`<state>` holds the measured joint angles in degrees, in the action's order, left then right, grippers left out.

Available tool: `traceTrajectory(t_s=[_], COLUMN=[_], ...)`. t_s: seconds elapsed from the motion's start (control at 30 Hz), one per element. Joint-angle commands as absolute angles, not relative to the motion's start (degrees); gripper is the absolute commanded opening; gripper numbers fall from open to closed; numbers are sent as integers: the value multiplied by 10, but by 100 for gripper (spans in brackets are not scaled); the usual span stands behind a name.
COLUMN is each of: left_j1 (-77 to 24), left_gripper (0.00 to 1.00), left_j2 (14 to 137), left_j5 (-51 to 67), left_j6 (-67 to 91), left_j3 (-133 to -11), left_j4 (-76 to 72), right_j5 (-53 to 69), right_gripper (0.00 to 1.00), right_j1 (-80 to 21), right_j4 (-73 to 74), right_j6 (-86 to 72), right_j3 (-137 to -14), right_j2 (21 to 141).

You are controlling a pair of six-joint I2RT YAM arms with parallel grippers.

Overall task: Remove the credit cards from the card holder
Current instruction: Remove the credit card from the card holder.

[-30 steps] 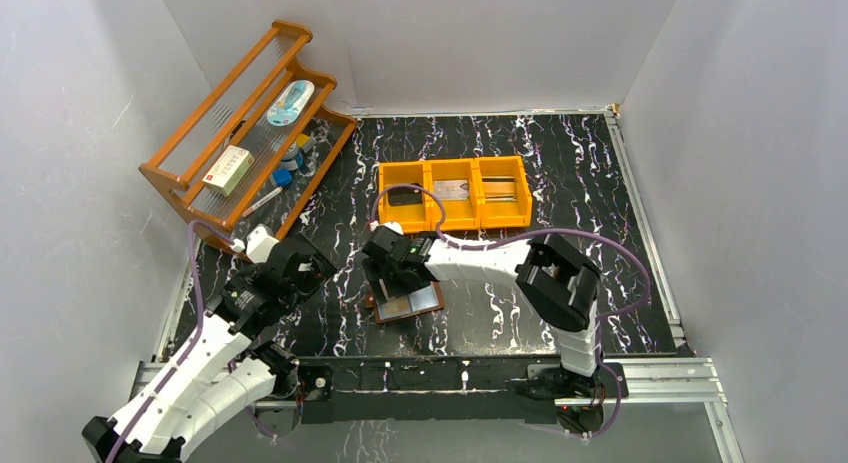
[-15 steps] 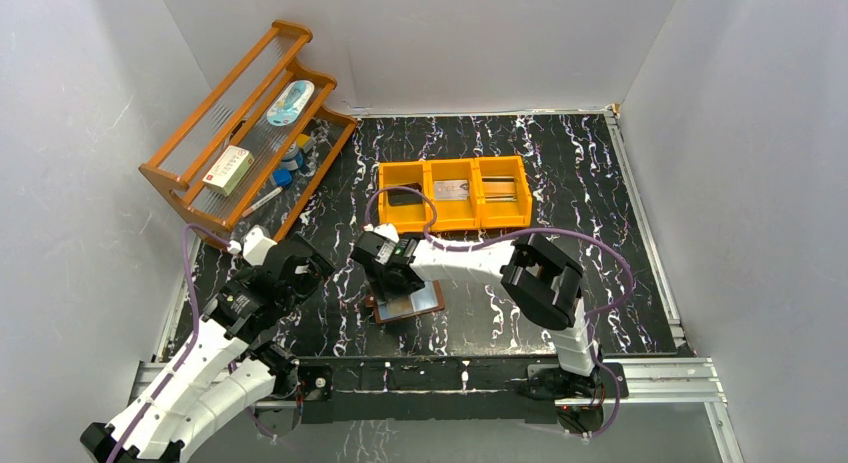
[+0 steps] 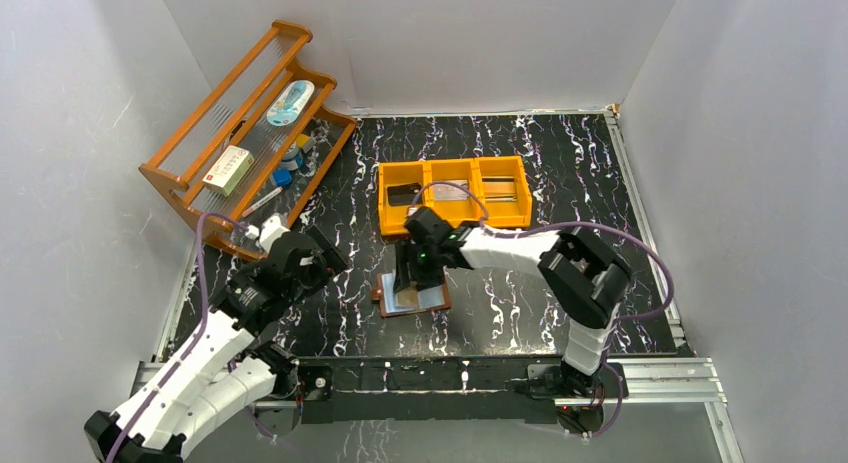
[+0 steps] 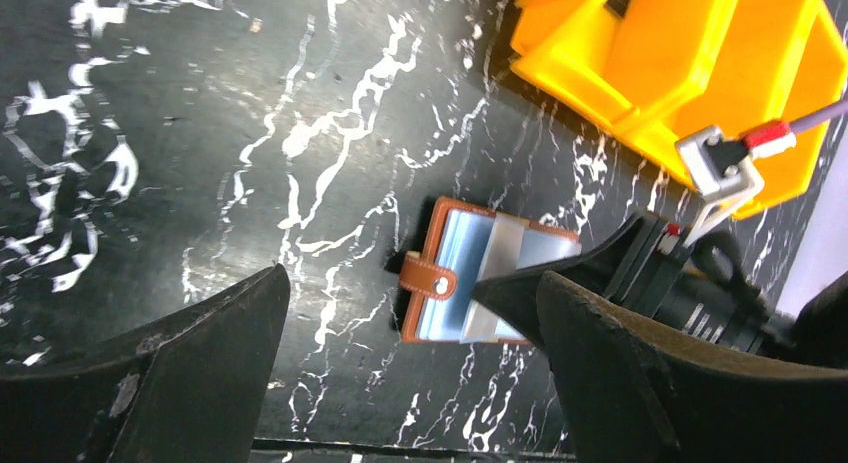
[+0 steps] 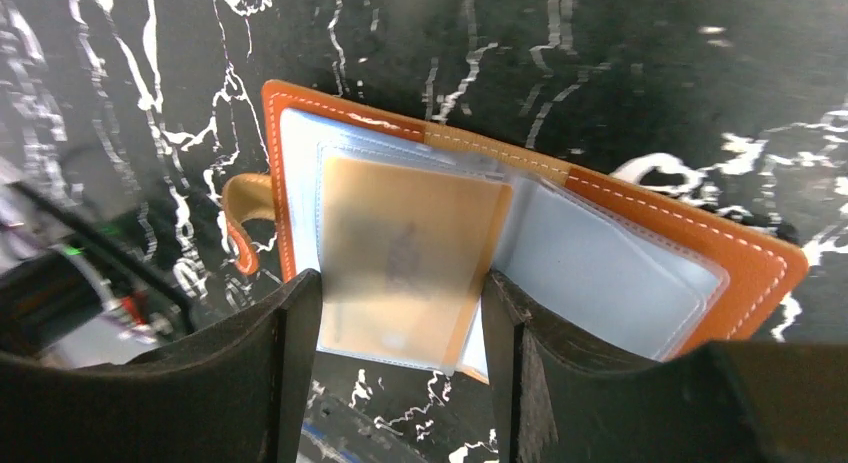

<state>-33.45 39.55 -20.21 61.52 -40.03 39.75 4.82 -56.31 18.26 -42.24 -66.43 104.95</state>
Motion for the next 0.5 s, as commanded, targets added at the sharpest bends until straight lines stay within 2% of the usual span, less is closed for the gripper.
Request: traceTrajectory(t_s=[0.0,0.13,0.27,0.37,0.47], left_j1=[-331,-332,-331,-332,-331], left_gripper=[93,92,84,74,74], left_j2=[435,476,522,564,605], left_j5=[-119,-19,67,94,101], left_j6=[552,517,503,521,546], left_j3=[-390,-379,-371,-366,-367], left_j4=[315,233,158,140,127], right_j5=[210,269,293,297,296], right_gripper=[51,52,53,53,54], right_j1=[-511,-482,-464,-457,-456], right_j4=[12,-72,-126,-145,-147], right_j6=[-463,-484,-510,-516,-512], right_j3=[-578,-513,-473,-456,-451], right_j2=[1011,1002,1001,1001,1001])
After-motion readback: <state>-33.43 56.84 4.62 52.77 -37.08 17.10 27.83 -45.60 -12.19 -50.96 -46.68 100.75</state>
